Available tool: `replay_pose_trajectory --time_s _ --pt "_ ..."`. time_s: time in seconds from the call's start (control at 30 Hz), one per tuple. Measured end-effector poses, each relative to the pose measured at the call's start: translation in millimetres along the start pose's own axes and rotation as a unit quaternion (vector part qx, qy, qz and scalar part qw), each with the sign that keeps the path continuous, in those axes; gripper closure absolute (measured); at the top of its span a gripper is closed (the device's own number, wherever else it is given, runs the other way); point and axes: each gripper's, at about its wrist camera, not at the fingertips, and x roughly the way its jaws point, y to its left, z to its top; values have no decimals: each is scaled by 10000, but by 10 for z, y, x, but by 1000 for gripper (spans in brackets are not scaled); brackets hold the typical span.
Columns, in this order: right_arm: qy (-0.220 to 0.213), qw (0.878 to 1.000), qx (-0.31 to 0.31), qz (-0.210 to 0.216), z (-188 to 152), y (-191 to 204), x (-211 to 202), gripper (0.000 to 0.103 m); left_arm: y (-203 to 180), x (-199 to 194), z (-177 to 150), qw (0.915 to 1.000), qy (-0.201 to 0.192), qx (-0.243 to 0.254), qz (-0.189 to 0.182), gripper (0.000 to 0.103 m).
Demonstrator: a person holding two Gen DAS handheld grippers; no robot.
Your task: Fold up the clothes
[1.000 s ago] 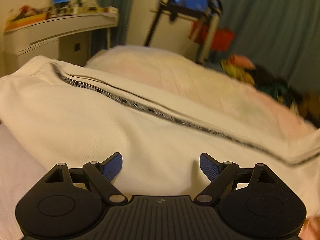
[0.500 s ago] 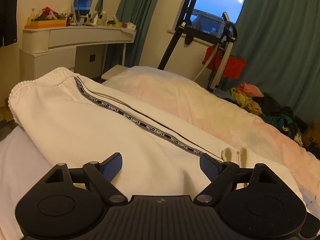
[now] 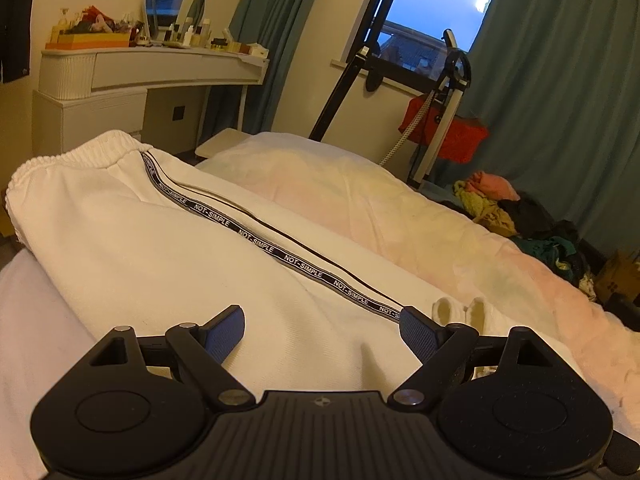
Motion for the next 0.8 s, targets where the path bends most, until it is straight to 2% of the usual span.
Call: replay_pose_trajectory --time_s 0.03,0.1,0.13,0.23,0.37,0.43,0.53,0.6,0.7,0.77,0.8 --pt "97 9998 180 83 8 -32 -28 63 4 -3 0 10000 13 -16 -35 17" --pt "424 9964 663 314 76 -106 -86 33 0 -19 -2 9999 10 -20 -125 17" --pt "610 9929 925 440 118 -144 -115 29 -5 -30 -2 9998 8 -15 -176 17" --pt "939 9748 1676 1132 -10 -251 -382 29 -22 -49 -17 9991 84 -33 -420 16" --pt "1001 9588 2209 1483 -20 -472 -598 25 -68 10 -80 9941 444 -140 -982 16" --pt "782 9512 2515 1605 -13 -646 -688 24 -137 53 -122 9906 579 -74 -1238 16" --pt "559 9451 2909 1380 5 -905 -717 22 -316 94 -197 9851 623 291 -1577 16" --pt "563 9366 3271 1122 -44 -1081 -668 22 -443 115 -256 9795 654 549 -1823 19" --pt "727 9170 3795 987 -195 -1286 -526 22 -626 119 -377 9670 749 895 -2267 26" --pt "861 9026 4114 934 -299 -1374 -450 22 -746 87 -466 9592 676 1187 -2476 29" --pt "917 8946 4271 946 -340 -1399 -419 21 -807 89 -506 9566 653 1352 -2499 37"
